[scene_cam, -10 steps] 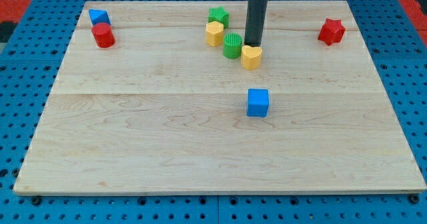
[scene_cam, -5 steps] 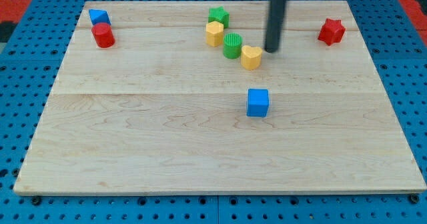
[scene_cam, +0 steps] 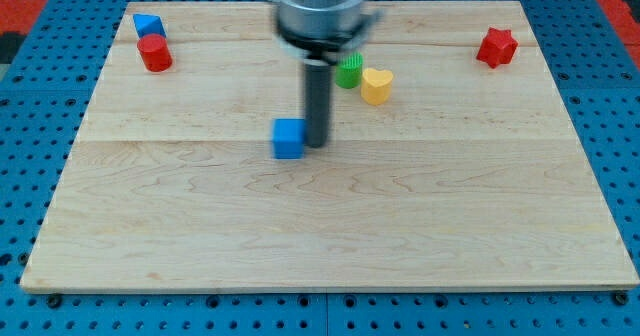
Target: Place the blue cube below the red circle
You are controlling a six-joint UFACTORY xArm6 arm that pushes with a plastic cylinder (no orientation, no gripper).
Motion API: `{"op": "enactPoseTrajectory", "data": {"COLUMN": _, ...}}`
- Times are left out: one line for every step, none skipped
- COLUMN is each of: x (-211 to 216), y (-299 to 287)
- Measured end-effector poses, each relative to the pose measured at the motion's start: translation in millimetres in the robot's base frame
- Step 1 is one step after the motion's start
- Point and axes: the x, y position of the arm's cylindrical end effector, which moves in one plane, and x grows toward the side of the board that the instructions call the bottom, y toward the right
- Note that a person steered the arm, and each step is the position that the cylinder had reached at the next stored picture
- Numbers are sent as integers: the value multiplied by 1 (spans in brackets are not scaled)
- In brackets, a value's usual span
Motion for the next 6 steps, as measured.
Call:
{"op": "enactPoseTrajectory", "data": {"x": -4, "y": -52}}
{"op": "enactPoseTrajectory", "data": {"x": 31, "y": -27}}
{"op": "enactPoseTrajectory", "data": {"x": 22, "y": -97}}
{"op": "enactPoseTrajectory", "data": {"x": 5, "y": -137}}
{"op": "enactPoseTrajectory", "data": {"x": 11, "y": -90}}
{"op": "enactPoseTrajectory", "data": {"x": -8, "y": -75}}
